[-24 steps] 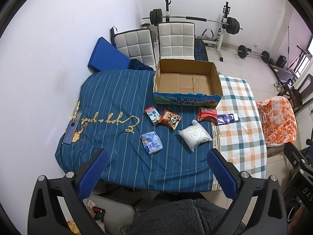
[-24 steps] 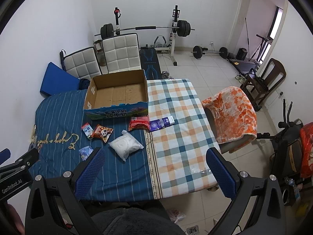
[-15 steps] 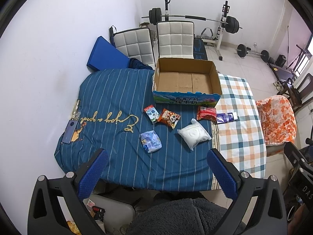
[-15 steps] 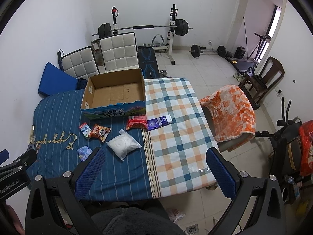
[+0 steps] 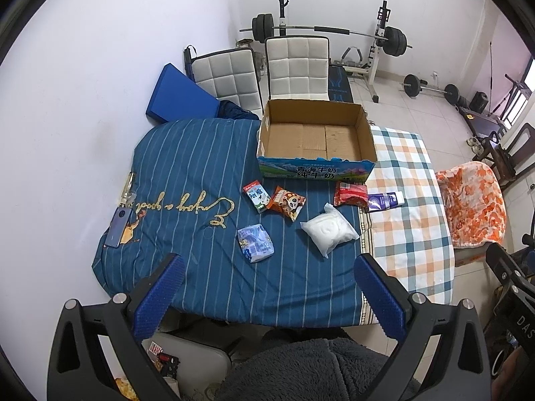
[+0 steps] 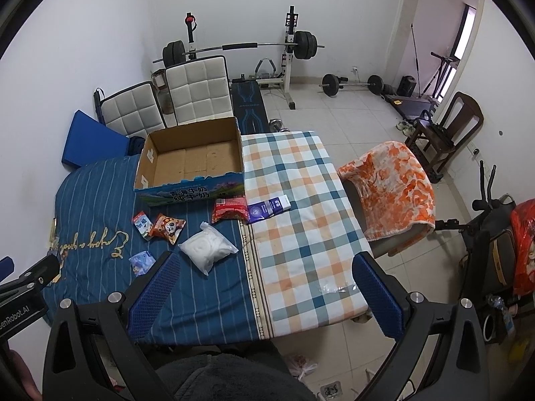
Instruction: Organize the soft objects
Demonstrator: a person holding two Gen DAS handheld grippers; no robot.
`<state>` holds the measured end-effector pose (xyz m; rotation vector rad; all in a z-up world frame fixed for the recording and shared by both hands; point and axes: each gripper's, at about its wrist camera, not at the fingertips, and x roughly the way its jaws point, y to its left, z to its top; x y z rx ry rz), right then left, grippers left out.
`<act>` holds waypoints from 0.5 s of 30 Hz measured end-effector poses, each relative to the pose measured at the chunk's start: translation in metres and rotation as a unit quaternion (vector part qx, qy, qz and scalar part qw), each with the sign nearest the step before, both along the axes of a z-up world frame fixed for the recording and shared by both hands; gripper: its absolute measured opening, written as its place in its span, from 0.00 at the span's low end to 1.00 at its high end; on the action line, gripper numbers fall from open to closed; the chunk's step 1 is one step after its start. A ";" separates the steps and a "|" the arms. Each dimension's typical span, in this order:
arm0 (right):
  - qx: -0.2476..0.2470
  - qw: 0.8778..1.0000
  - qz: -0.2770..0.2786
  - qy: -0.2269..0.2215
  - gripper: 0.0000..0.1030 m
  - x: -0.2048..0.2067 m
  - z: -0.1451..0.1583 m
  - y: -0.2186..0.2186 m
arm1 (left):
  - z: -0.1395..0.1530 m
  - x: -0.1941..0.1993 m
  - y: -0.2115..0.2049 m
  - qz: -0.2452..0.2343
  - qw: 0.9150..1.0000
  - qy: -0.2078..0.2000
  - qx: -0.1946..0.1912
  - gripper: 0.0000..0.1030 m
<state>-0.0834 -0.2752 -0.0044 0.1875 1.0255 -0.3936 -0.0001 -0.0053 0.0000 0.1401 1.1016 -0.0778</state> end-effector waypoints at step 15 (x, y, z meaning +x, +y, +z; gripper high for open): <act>0.000 1.000 0.000 -0.003 1.00 0.000 -0.002 -0.003 | 0.006 0.002 -0.009 -0.002 1.000 0.000 0.001 1.00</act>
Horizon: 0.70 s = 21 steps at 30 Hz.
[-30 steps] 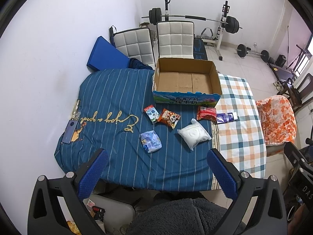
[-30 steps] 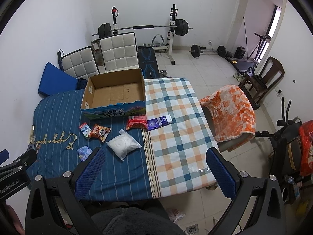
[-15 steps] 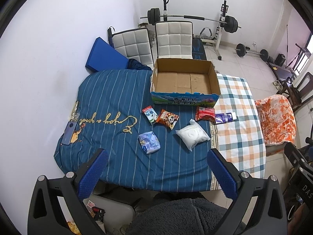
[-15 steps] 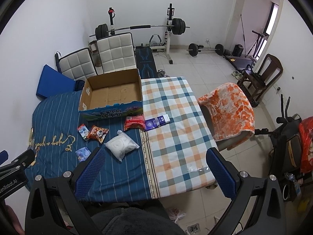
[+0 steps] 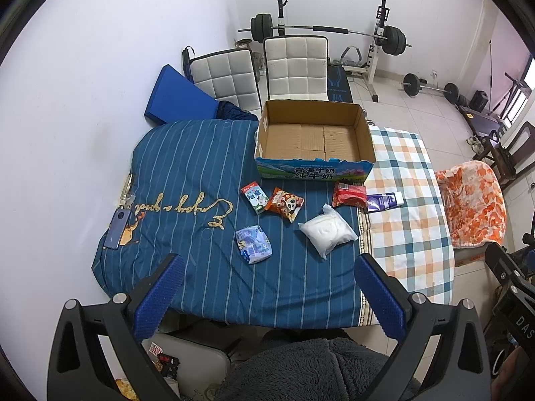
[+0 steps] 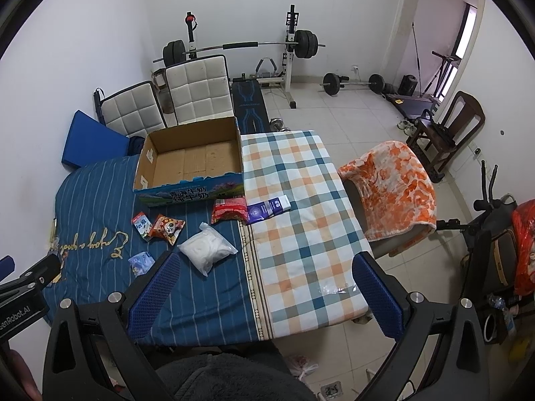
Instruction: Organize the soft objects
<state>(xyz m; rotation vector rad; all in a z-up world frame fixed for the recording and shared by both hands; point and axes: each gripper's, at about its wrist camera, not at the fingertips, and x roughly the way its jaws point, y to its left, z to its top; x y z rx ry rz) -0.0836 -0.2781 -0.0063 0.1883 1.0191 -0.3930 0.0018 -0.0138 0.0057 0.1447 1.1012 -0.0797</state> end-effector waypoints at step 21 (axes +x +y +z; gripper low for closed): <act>0.012 1.000 0.005 0.003 1.00 0.013 -0.006 -0.003 | -0.004 0.002 -0.007 -0.001 1.000 0.000 0.000 1.00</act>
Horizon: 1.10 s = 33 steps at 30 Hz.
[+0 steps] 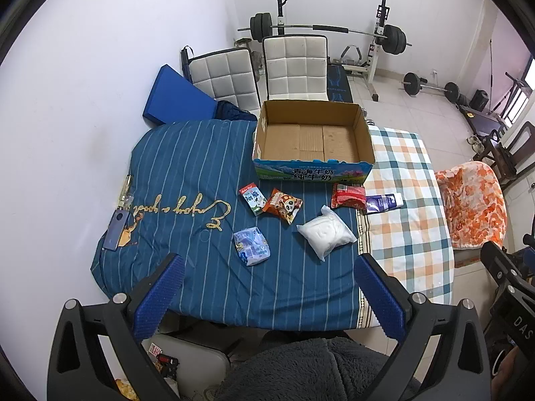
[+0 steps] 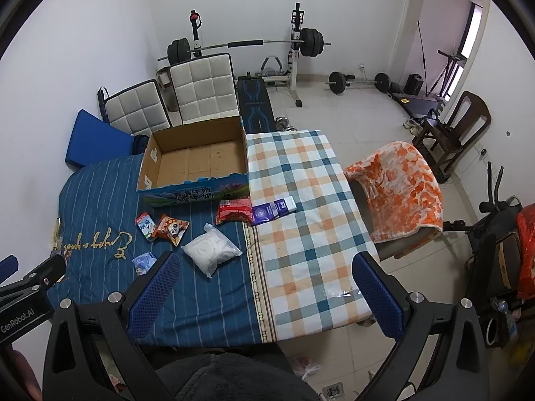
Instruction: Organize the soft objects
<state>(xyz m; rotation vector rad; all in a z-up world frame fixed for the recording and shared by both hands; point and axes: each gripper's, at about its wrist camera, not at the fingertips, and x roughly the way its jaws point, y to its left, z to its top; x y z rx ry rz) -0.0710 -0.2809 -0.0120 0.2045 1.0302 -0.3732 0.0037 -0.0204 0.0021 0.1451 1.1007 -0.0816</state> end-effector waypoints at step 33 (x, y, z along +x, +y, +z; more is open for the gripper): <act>0.183 0.951 0.020 0.249 1.00 0.187 -0.327 0.003 | -0.233 0.139 0.078 0.093 0.973 0.209 0.006 1.00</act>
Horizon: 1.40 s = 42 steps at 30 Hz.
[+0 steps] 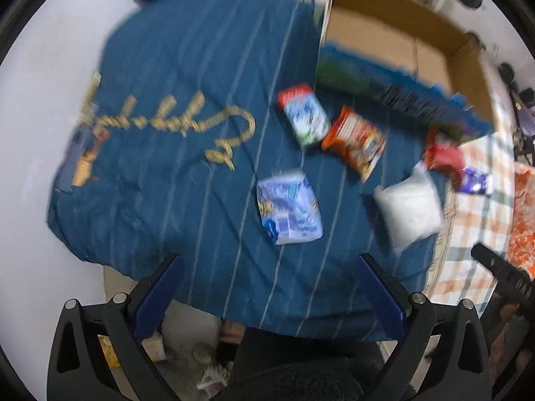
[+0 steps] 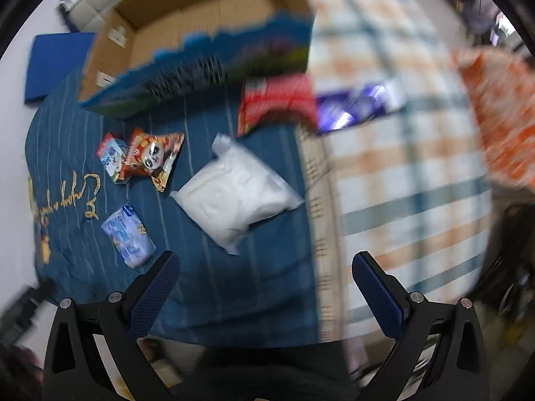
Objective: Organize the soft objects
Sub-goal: 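Grasp the blue-white pouch with the left tool while the right grasps the white bag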
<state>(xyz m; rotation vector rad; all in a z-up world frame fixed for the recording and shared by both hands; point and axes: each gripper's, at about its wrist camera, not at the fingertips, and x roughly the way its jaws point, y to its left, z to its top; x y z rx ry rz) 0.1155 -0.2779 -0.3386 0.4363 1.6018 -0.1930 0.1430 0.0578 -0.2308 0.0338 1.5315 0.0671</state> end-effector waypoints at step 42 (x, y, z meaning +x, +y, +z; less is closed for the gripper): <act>-0.016 0.990 0.131 0.054 0.56 0.014 -0.098 0.019 | -0.151 -0.022 -0.059 -0.061 0.992 0.103 -0.044 0.46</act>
